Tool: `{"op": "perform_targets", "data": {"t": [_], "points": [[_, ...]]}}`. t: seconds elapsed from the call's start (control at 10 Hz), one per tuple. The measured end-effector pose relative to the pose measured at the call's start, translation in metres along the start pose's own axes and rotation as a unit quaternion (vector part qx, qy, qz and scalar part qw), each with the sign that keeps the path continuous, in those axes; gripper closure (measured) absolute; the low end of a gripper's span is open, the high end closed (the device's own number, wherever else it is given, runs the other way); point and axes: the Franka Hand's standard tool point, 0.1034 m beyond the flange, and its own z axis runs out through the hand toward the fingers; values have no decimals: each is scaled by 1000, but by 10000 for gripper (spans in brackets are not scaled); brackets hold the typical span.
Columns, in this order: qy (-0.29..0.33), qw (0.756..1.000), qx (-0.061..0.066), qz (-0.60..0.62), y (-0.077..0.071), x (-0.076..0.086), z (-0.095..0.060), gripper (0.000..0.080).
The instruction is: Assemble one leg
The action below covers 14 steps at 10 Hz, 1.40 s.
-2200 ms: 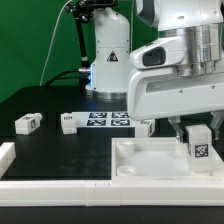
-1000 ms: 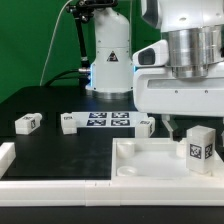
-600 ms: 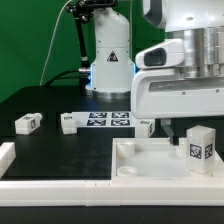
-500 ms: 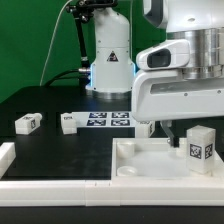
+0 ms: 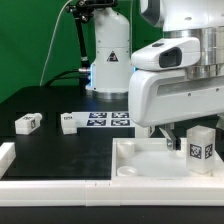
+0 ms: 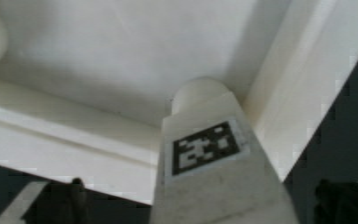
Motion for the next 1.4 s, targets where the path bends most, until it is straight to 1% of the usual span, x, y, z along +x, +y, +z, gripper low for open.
{"op": "perform_targets", "data": {"t": [0.1, 0.2, 0.3, 0.5, 0.6, 0.7, 0.8, 1.0, 1.1, 1.2, 1.3, 1.4], "points": [[0, 1000, 0, 8, 0, 0, 0, 178], [0, 1000, 0, 16, 0, 0, 0, 355], [0, 1000, 0, 15, 0, 0, 0, 511], [1, 993, 6, 115, -3, 0, 2, 509], [12, 984, 5, 176, -3, 1, 2, 509], [17, 969, 7, 245, -3, 1, 2, 509], [16, 948, 8, 317, -3, 1, 2, 509], [16, 894, 4, 447, -3, 1, 3, 509], [16, 862, 4, 507, -3, 1, 3, 509], [14, 838, 5, 546, -3, 1, 3, 509], [14, 832, 5, 554, -3, 1, 3, 509], [13, 808, 8, 589, -3, 1, 3, 509]]}}
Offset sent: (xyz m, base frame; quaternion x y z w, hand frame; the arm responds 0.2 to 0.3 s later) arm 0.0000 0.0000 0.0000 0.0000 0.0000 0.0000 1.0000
